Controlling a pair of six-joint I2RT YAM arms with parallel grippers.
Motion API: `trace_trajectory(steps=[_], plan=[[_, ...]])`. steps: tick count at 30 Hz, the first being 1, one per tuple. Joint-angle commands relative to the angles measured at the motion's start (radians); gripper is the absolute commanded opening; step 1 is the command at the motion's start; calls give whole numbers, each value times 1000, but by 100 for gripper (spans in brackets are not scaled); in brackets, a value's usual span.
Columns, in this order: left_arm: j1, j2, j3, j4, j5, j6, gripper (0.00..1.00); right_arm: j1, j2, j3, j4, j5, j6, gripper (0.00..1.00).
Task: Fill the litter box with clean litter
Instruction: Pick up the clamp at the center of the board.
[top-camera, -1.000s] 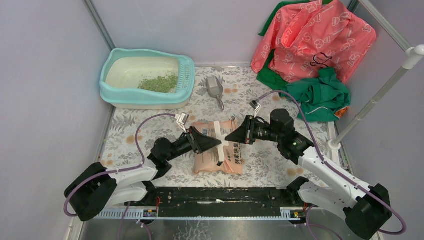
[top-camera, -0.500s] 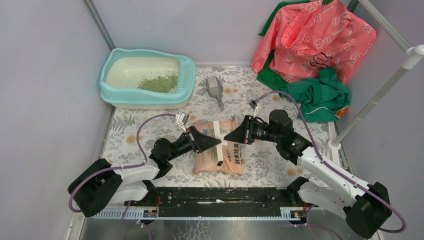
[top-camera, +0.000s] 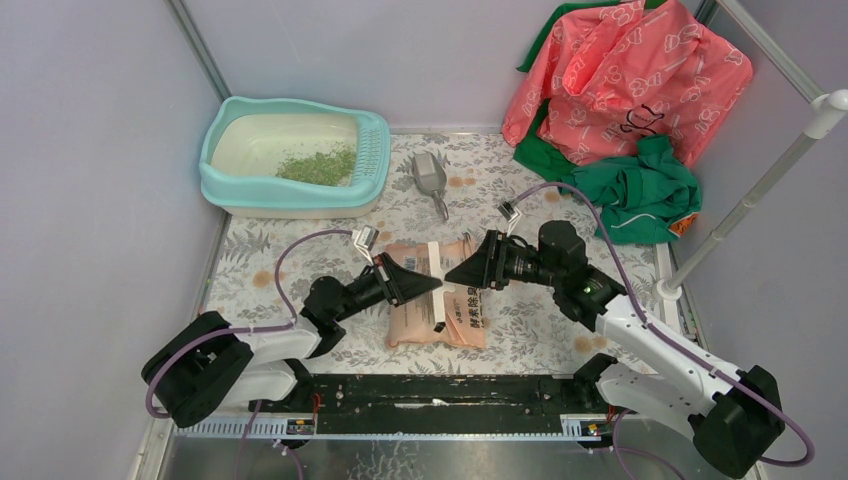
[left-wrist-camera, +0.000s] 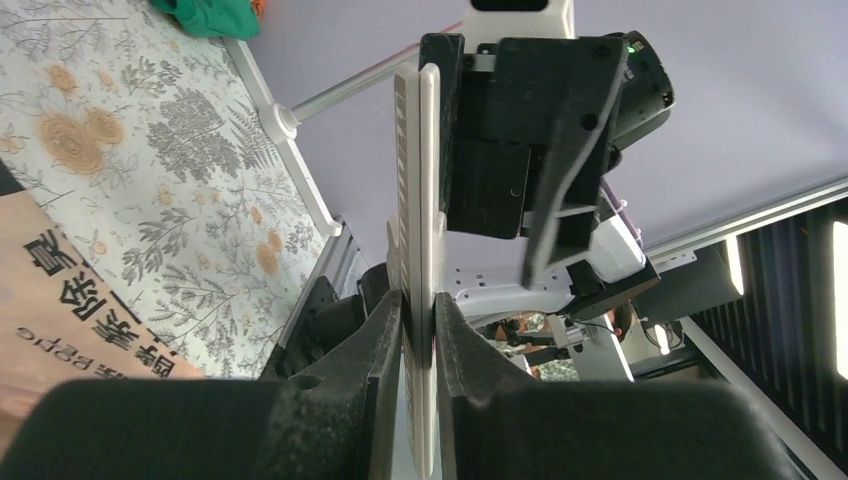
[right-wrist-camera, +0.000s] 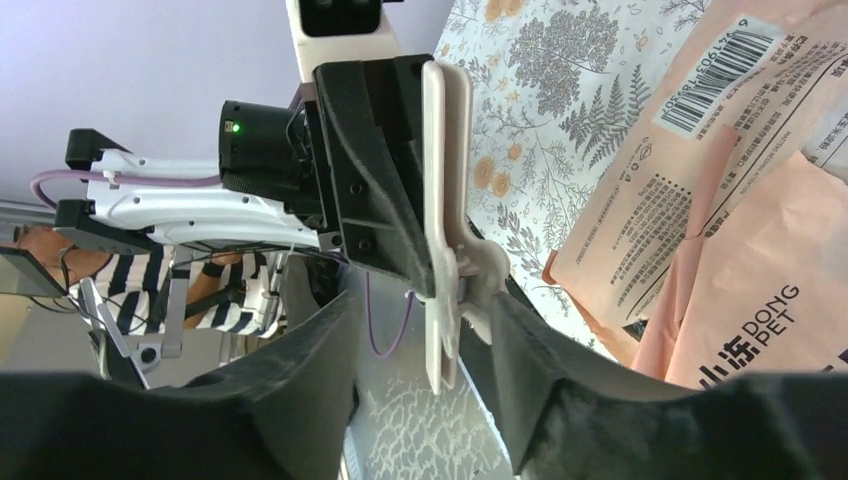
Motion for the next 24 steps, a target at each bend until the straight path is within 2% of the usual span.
trace_trajectory(steps=[1, 3, 9, 19, 24], plan=[[17, -17, -14, 110, 27, -30, 16, 8, -42, 60, -119, 55, -84, 63], [27, -36, -18, 92, 33, -38, 16, 9, -60, 73, -146, 71, -100, 67], [47, -84, -25, 58, 54, -82, 16, 9, -82, 44, -185, 76, -100, 68], [51, -51, -31, 92, 58, -135, 17, 9, -62, -41, 74, -20, 19, 68], [51, 13, -43, 185, 55, -168, 17, 9, -58, -58, 142, -28, 55, 67]])
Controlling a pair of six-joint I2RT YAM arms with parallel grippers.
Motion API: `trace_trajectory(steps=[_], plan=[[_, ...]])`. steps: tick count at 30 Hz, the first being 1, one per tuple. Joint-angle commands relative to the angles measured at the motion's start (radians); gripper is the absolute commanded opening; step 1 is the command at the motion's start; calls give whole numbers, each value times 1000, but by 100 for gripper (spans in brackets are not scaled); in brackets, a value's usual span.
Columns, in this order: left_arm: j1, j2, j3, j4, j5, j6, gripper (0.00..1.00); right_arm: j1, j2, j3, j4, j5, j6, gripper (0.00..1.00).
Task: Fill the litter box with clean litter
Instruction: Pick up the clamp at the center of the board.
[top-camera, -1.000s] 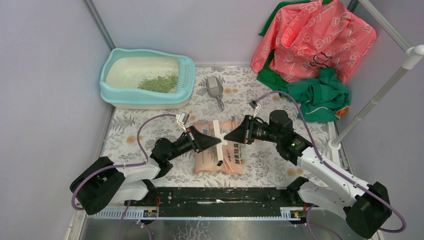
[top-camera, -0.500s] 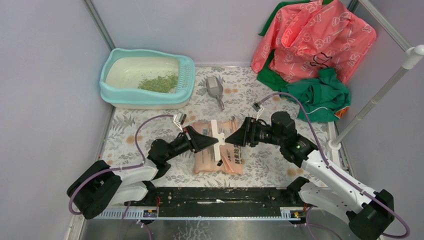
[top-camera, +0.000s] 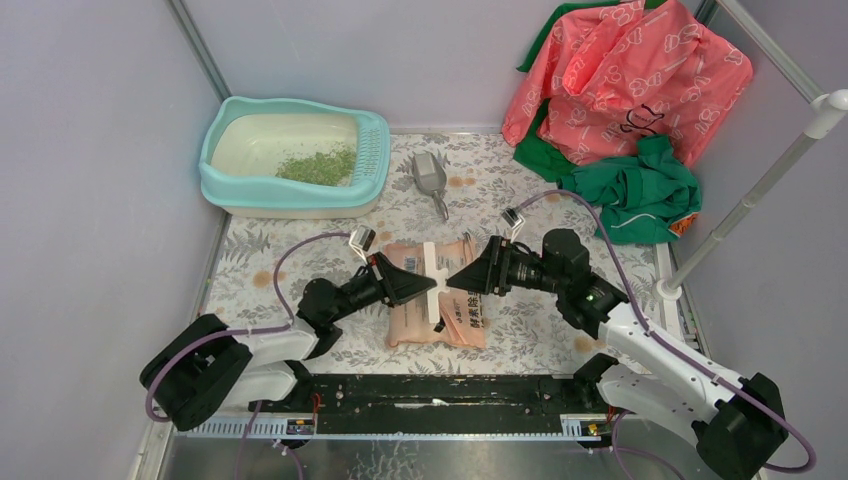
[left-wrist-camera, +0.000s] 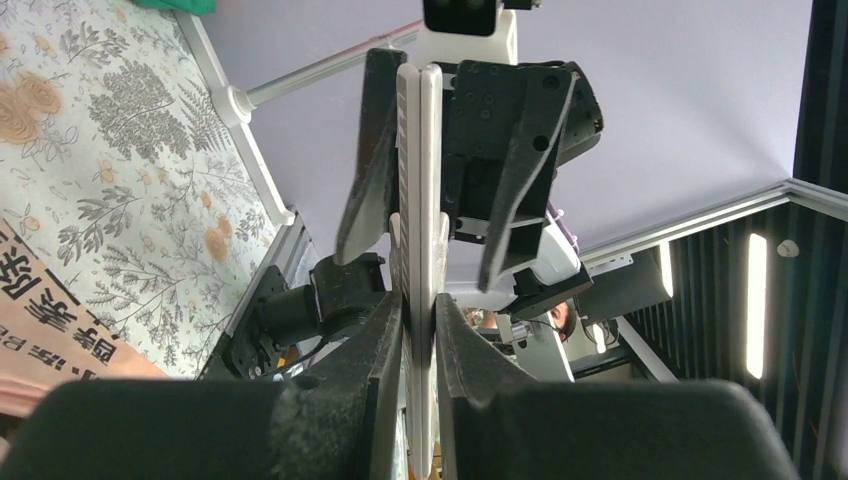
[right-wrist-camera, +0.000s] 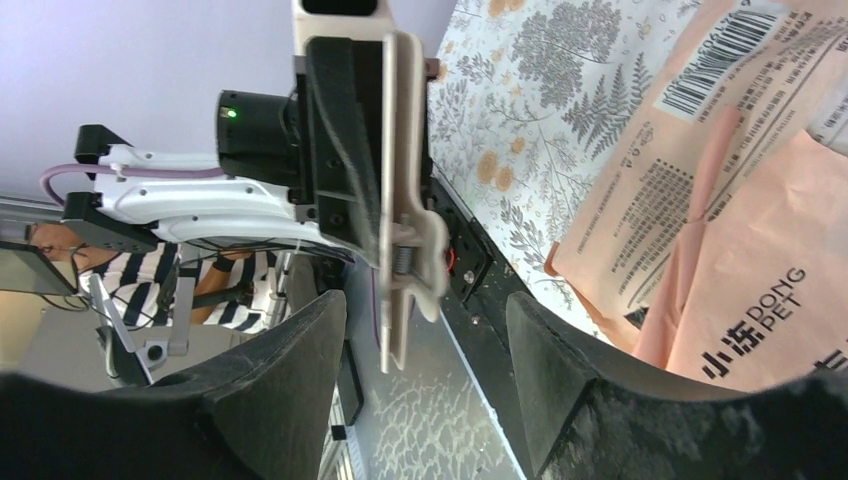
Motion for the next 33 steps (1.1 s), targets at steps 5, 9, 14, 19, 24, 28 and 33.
trace_trajectory(steps=[5, 9, 14, 19, 24, 28, 33], plan=[[6, 114, -26, 250, 7, -69, 17, 5, 20, -14, 188, -42, 70, 60], [6, 144, -30, 294, 3, -80, 17, 5, 29, -17, 182, -42, 69, 59], [6, 134, -31, 294, -5, -81, 17, 5, 28, -20, 142, -25, 49, 60], [6, 139, -26, 295, -3, -85, 17, 5, 35, -17, 145, -23, 51, 61], [6, 142, -26, 295, -8, -85, 17, 4, 58, -24, 200, -42, 77, 60], [6, 149, -25, 297, -16, -84, 17, 5, 69, -31, 223, -51, 88, 57], [6, 162, -22, 299, -24, -81, 17, 7, 74, -33, 238, -57, 97, 52]])
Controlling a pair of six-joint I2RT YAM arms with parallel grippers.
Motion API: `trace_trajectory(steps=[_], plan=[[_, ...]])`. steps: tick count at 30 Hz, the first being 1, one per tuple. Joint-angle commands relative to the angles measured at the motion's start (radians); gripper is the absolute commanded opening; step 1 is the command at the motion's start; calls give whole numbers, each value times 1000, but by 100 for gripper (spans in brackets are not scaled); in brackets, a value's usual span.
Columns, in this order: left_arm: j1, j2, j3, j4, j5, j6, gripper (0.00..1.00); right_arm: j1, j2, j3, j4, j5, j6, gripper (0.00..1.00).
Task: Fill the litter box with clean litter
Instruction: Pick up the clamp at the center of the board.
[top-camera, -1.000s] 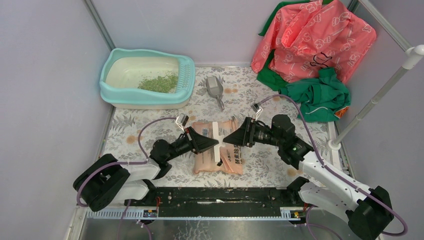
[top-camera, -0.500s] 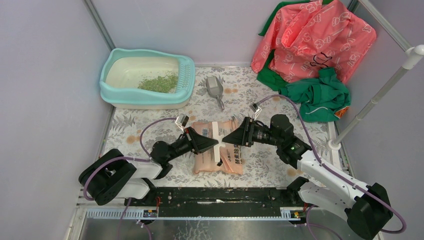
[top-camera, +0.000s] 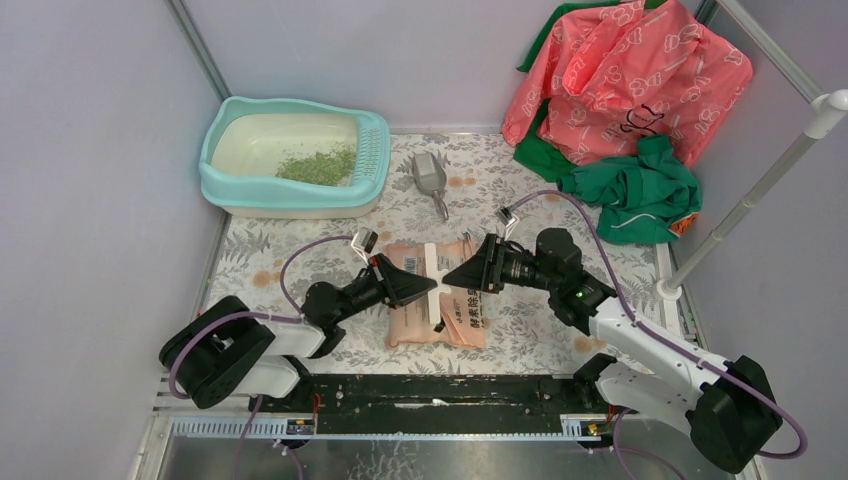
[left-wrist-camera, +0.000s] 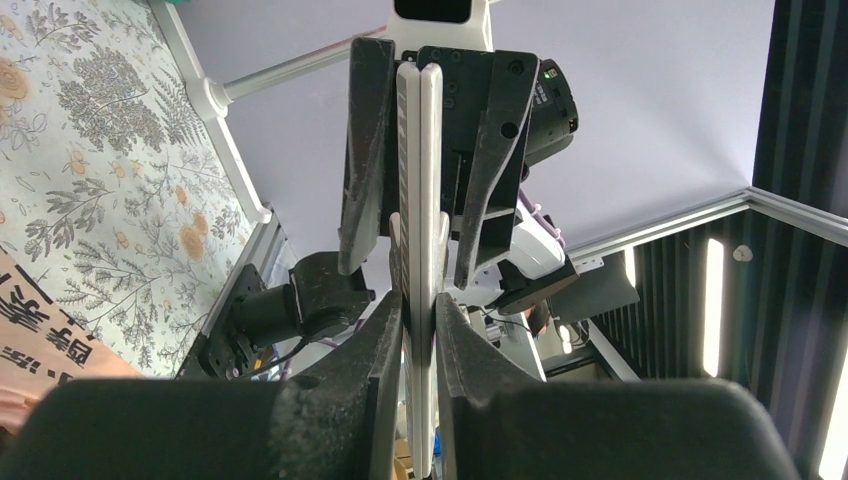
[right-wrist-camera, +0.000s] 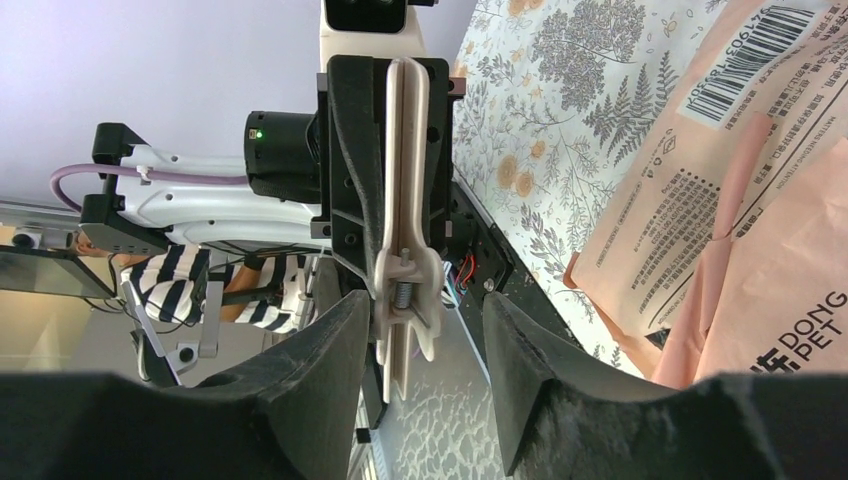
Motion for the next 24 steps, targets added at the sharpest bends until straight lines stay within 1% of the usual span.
trace_trajectory(steps=[1, 7, 24], plan=[[6, 10, 0, 85, -24, 4, 17, 7, -3, 4, 78, -27, 12, 51], [6, 22, -1, 86, -28, 5, 17, 7, 1, 8, 82, -31, 14, 47], [6, 44, 6, 89, -44, 10, 17, 12, 15, -3, 101, -45, 22, 44]])
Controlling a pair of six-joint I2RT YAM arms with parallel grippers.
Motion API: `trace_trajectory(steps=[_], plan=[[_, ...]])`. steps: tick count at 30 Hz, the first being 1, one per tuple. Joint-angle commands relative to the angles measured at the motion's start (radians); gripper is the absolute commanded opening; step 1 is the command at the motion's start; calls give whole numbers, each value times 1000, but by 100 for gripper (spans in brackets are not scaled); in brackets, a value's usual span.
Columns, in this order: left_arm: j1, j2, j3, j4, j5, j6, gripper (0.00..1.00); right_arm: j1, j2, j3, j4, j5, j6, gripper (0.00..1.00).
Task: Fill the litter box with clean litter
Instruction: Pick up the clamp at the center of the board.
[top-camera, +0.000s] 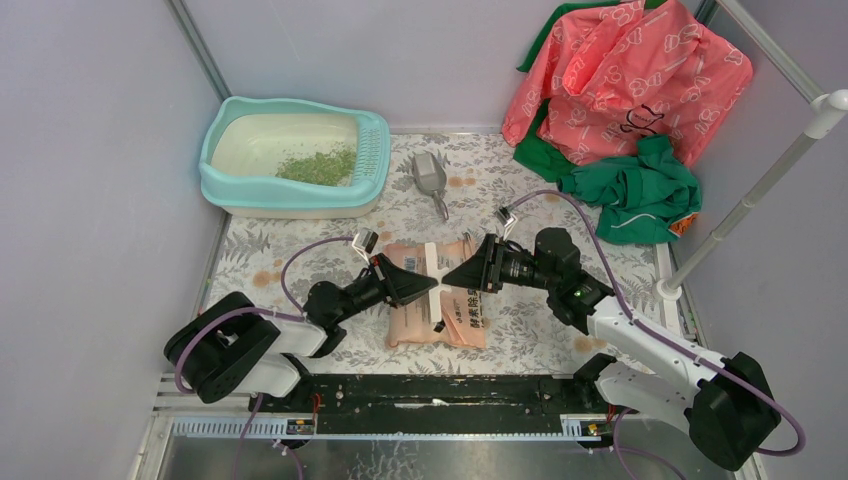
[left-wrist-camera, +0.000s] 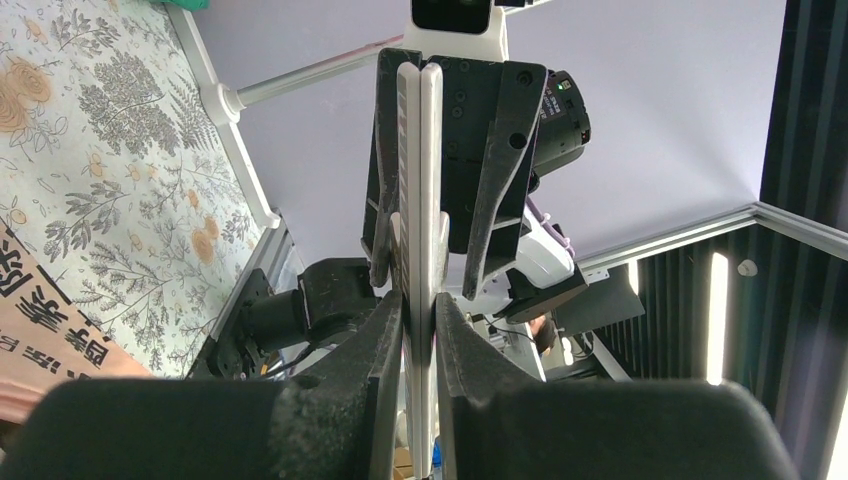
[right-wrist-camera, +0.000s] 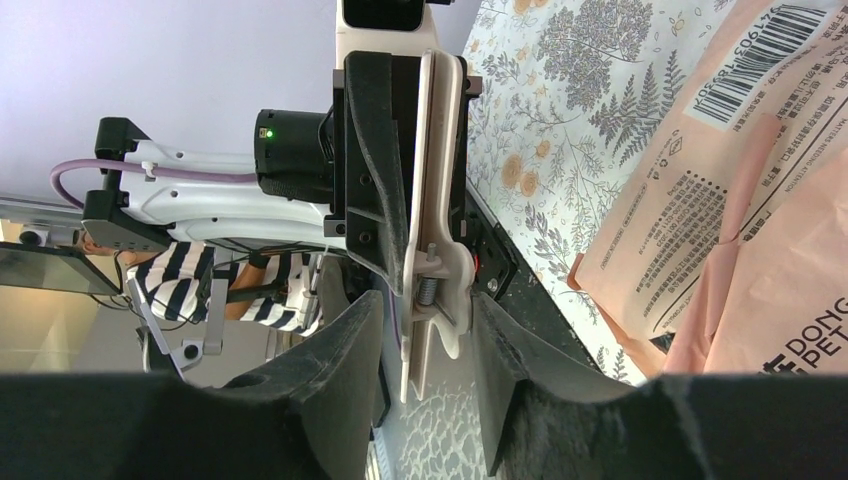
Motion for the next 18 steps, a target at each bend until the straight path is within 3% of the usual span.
trace_trajectory(steps=[1, 5, 9, 14, 18], plan=[[6, 10, 7, 79, -20, 11, 17, 11, -4, -3, 73, -33, 10, 43], [6, 18, 5, 79, -22, 13, 17, 13, -9, -8, 76, -32, 11, 35], [6, 26, 3, 79, -20, 15, 25, 13, -12, -10, 74, -28, 11, 27], [6, 23, -5, 78, -22, 15, 55, 14, -14, -8, 69, -21, 10, 15], [6, 23, -7, 77, -21, 17, 64, 14, -12, -7, 64, -18, 8, 8]])
